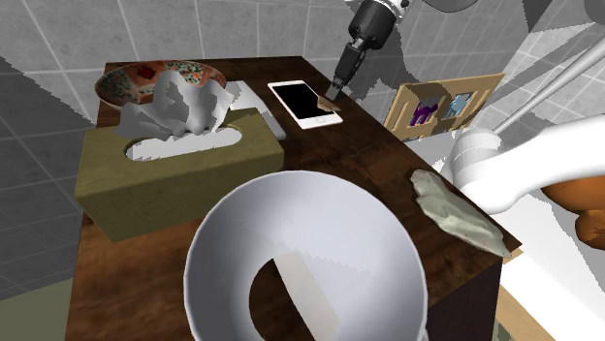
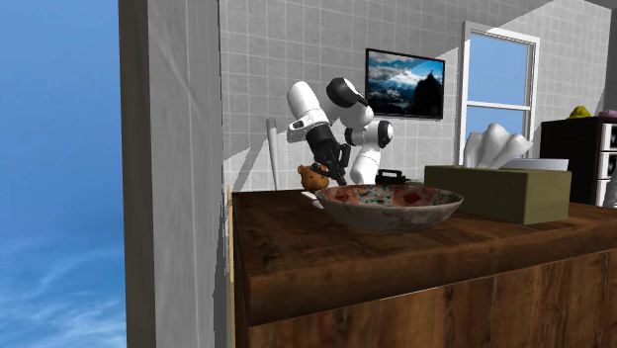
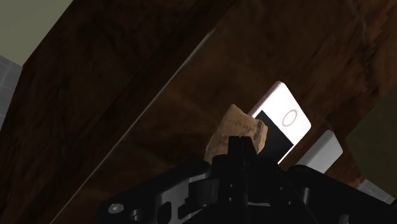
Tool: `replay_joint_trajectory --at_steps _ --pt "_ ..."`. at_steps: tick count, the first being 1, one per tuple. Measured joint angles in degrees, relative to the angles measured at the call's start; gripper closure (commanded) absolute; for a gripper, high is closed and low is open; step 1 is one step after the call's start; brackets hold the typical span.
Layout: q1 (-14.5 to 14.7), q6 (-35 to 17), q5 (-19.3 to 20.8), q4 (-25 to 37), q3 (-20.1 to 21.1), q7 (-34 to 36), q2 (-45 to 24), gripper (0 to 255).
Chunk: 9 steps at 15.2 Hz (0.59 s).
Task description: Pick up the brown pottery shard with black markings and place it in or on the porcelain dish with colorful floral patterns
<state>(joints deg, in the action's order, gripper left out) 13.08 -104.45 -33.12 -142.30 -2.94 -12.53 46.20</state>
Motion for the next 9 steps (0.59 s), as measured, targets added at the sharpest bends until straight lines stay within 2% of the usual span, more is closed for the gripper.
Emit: replay_joint_trajectory --at_steps 2,3,4,5,6,7,9 --pt "0.0 0.0 0.0 0.0 0.0 0.0 0.0 255" --pt "0.0 0.0 0.0 0.0 0.0 0.0 0.0 0" --pt "0.0 0.0 0.0 0.0 0.0 0.0 0.0 0" --pt "-0.7 -0.8 2.6 1.4 3.2 1.3 0.4 0" --pt "-1.9 -1.9 7.8 3.2 8.0 3.1 0.9 0" --pt "-2.6 -2.9 10.9 3.9 11.0 4.0 1.0 0" --pt "-3.2 -4.5 13.1 3.6 13.5 4.6 1.0 0"
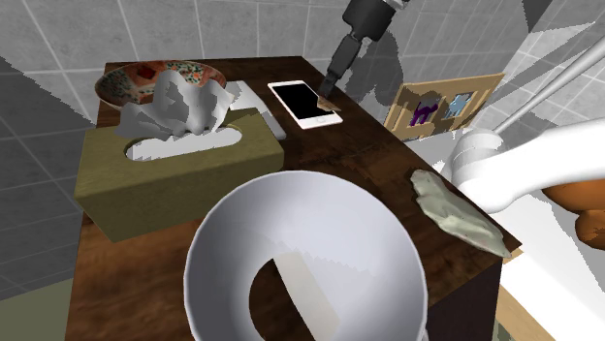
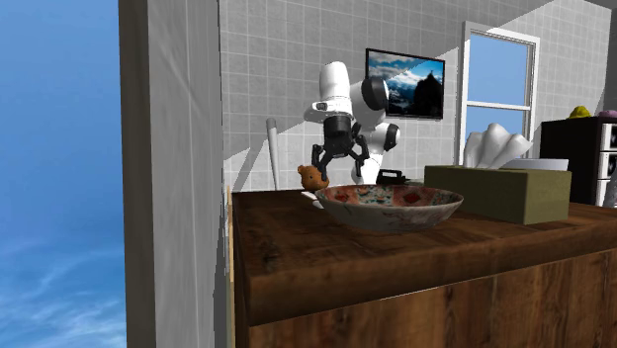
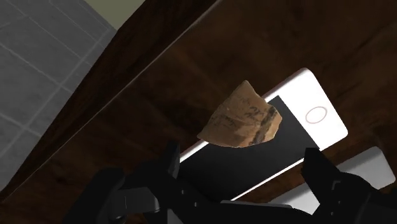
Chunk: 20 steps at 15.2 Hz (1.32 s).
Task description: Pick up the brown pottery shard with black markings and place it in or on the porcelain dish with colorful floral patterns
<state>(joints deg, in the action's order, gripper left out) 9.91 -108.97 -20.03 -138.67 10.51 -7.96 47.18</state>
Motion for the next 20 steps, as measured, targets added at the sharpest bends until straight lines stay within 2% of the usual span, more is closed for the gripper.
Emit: replay_joint_trajectory --at_steps 5,11,12,20 --pt "0.0 -3.6 0.0 -2.4 1.8 0.1 -0.7 0" --pt "0.0 -4.5 -0.1 -3.0 2.0 0.0 -0.8 0" --pt "0.0 -4.5 -0.1 -3.0 2.0 0.0 -0.8 255" --pt "0.0 -4.4 -0.1 -2.9 2.0 0.0 -0.8 255"
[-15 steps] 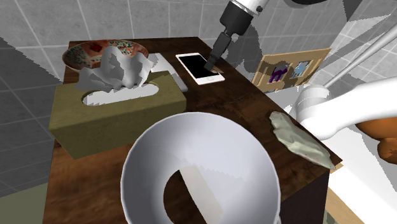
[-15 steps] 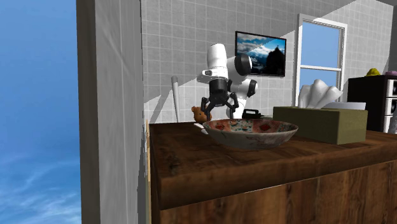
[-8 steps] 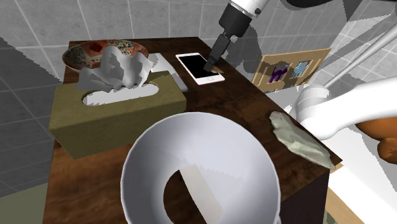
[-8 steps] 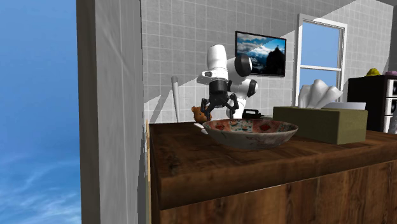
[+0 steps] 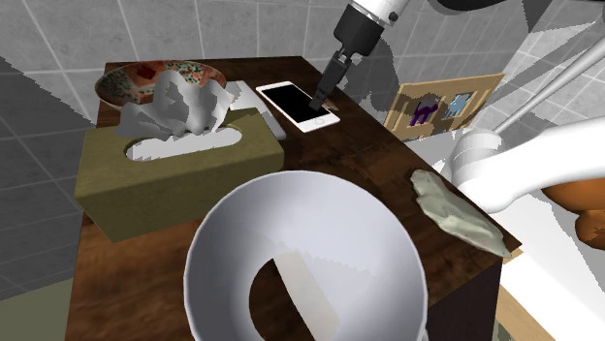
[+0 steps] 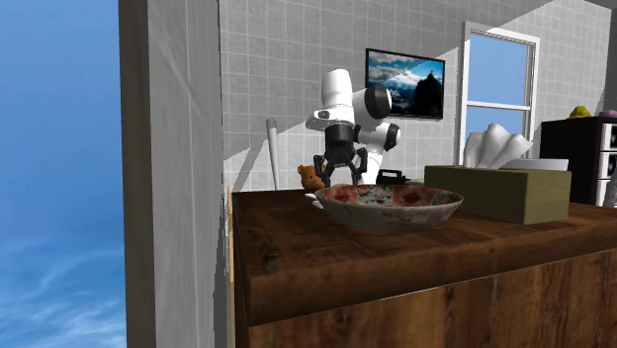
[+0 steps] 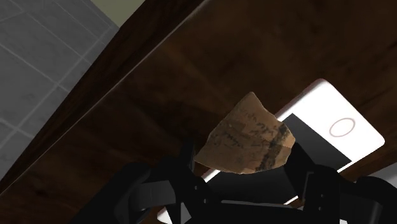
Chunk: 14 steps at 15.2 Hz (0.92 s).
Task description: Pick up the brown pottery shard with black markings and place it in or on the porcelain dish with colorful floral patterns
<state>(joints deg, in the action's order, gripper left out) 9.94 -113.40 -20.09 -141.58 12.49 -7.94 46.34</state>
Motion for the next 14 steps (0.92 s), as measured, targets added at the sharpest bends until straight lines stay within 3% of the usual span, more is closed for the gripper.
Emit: replay_joint_trajectory --at_steps 14 --pt "-0.7 7.7 1.6 9.5 -1.1 1.6 -1.8 255"
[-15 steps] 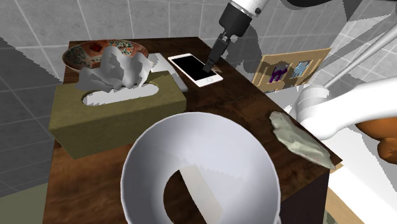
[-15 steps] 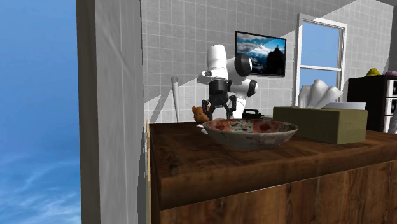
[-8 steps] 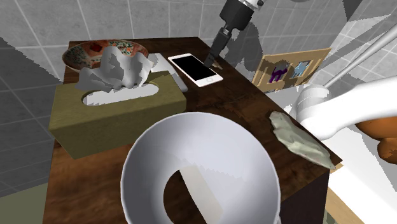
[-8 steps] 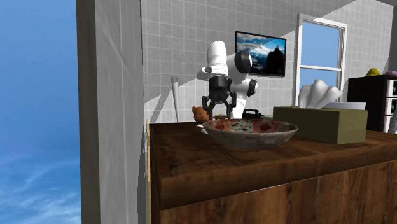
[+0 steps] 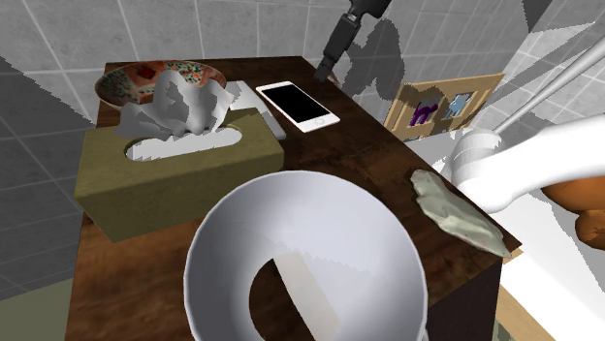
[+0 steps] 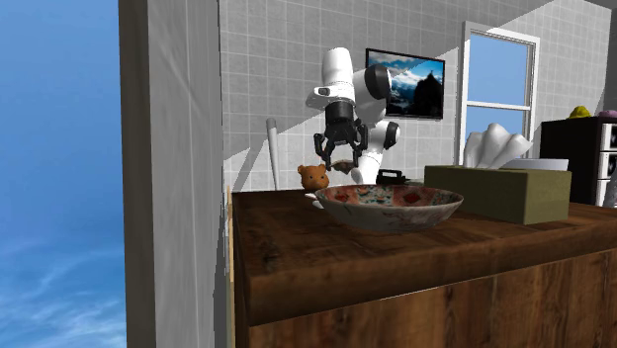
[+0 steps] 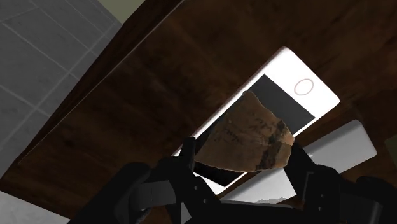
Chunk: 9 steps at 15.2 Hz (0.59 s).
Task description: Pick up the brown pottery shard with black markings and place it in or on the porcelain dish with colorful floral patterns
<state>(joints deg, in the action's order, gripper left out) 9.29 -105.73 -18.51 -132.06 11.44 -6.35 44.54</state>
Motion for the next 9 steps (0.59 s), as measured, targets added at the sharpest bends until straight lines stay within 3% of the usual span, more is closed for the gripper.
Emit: replay_joint_trajectory --at_steps 9 --pt "-0.4 5.8 1.0 8.3 -0.8 1.1 -2.4 255"
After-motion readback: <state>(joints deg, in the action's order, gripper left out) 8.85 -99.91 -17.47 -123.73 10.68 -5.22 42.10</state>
